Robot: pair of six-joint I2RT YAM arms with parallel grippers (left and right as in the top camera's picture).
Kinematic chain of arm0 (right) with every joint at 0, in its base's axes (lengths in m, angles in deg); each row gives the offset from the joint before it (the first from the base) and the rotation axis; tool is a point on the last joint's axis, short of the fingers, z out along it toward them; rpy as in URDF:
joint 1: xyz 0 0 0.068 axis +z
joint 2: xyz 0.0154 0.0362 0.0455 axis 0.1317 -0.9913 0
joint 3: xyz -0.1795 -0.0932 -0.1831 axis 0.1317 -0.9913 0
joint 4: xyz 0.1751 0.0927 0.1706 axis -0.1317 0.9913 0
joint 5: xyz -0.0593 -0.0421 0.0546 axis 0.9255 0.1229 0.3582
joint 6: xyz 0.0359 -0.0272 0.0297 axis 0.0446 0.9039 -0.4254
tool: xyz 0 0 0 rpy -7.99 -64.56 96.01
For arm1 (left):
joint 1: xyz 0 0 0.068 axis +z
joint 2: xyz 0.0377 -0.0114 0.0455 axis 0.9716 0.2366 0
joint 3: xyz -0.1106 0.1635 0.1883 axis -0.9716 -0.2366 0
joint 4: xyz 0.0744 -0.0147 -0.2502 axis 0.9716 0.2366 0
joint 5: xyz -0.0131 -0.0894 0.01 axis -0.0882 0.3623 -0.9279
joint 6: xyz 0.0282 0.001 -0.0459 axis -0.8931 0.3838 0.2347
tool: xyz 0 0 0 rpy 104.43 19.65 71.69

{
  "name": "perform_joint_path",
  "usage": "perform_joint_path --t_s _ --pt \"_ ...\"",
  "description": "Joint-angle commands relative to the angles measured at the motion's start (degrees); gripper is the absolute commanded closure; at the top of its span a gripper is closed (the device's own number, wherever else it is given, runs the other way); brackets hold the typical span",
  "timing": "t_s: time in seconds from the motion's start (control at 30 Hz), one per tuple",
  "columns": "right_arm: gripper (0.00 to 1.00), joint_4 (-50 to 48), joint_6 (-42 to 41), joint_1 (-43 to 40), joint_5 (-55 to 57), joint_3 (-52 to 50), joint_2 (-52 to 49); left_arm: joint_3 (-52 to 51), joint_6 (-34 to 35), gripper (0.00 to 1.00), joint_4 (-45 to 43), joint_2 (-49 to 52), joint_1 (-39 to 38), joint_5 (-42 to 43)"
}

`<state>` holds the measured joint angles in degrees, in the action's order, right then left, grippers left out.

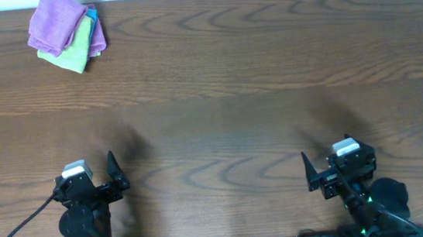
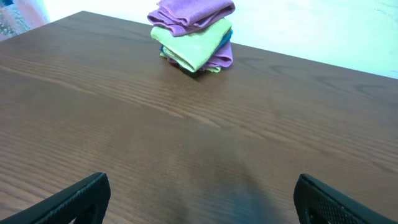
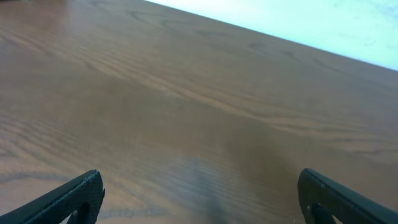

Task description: Fold the cloth

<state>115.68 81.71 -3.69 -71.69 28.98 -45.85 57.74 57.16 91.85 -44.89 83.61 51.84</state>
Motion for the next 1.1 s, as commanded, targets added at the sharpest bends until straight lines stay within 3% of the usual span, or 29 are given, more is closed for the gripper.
perform_joint_path --t_s 0.0,1.07 --pt "0.01 -0.1 0.6 0.5 -0.4 -1.6 1.3 -1.4 0.6 0.05 0.2 -0.4 -0.2 -0.9" --pt "0.01 0.1 0.6 0.4 0.0 -5.1 1.7 -1.4 0.6 0.05 0.3 -0.4 -0.2 -0.9"
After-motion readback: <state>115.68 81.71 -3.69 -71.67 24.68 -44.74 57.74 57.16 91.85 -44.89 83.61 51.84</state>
